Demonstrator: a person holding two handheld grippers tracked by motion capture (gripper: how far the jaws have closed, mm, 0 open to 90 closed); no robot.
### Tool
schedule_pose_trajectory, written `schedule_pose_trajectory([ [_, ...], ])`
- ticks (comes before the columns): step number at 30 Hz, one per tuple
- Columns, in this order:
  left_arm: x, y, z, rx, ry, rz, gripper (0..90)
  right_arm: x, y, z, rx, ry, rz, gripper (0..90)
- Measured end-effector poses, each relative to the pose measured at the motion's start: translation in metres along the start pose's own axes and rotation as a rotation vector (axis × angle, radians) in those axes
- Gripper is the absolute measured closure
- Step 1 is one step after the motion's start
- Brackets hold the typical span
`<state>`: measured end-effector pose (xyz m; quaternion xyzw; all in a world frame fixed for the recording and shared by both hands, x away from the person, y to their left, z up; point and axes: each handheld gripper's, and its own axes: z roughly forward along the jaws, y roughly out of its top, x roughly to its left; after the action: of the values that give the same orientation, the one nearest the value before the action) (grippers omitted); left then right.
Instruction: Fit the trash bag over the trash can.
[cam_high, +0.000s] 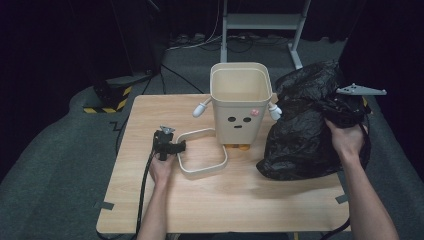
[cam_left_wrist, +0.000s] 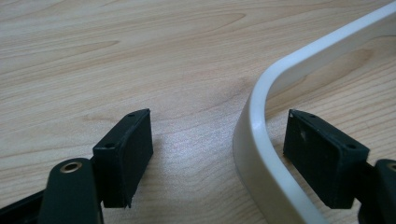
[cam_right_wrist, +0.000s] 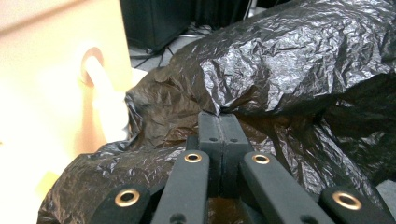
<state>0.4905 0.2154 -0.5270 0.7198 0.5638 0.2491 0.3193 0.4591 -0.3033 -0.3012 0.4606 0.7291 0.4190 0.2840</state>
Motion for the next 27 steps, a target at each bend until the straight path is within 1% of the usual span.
schedule_pose_trajectory([
  [1,0.0,0.0,0.0,0.0,0.0,0.0,23.7,0.001,0.007,-0.002,-0.001,0.005,-0.004,90.0],
  [2,0.0,0.0,0.0,0.0,0.0,0.0,23.7,0.001,0.007,-0.002,-0.001,0.005,-0.004,90.0],
  [4,0.0,0.0,0.0,0.0,0.0,-0.001,23.7,0.002,0.015,-0.005,-0.016,0.016,-0.009,90.0],
  [7,0.0,0.0,0.0,0.0,0.0,0.0,23.7,0.01,0.023,-0.009,-0.025,0.03,-0.044,90.0],
  [9,0.0,0.0,0.0,0.0,0.001,-0.001,23.7,0.011,0.024,-0.009,-0.027,0.035,-0.045,90.0],
  [11,0.0,0.0,0.0,0.0,0.001,-0.001,23.7,0.011,0.027,-0.01,-0.039,0.05,-0.032,90.0],
  [13,0.0,0.0,0.0,0.0,0.001,-0.001,23.7,0.012,0.029,-0.012,-0.049,0.062,-0.029,90.0],
  [15,0.0,0.0,0.0,0.0,0.001,0.0,23.7,0.014,0.032,-0.014,-0.059,0.072,-0.039,90.0],
  [20,0.0,0.0,0.0,0.0,0.001,-0.001,23.7,0.02,0.042,-0.02,-0.081,0.109,-0.042,90.0],
  [21,0.0,0.0,0.0,0.0,0.001,0.0,23.7,0.022,0.045,-0.021,-0.086,0.122,-0.049,90.0],
  [22,0.0,0.0,0.0,0.0,0.001,-0.001,23.7,0.022,0.045,-0.021,-0.086,0.122,-0.049,90.0],
  [27,0.0,0.0,0.0,0.0,0.002,-0.002,23.4,0.03,0.052,-0.022,-0.098,0.155,-0.065,90.0],
])
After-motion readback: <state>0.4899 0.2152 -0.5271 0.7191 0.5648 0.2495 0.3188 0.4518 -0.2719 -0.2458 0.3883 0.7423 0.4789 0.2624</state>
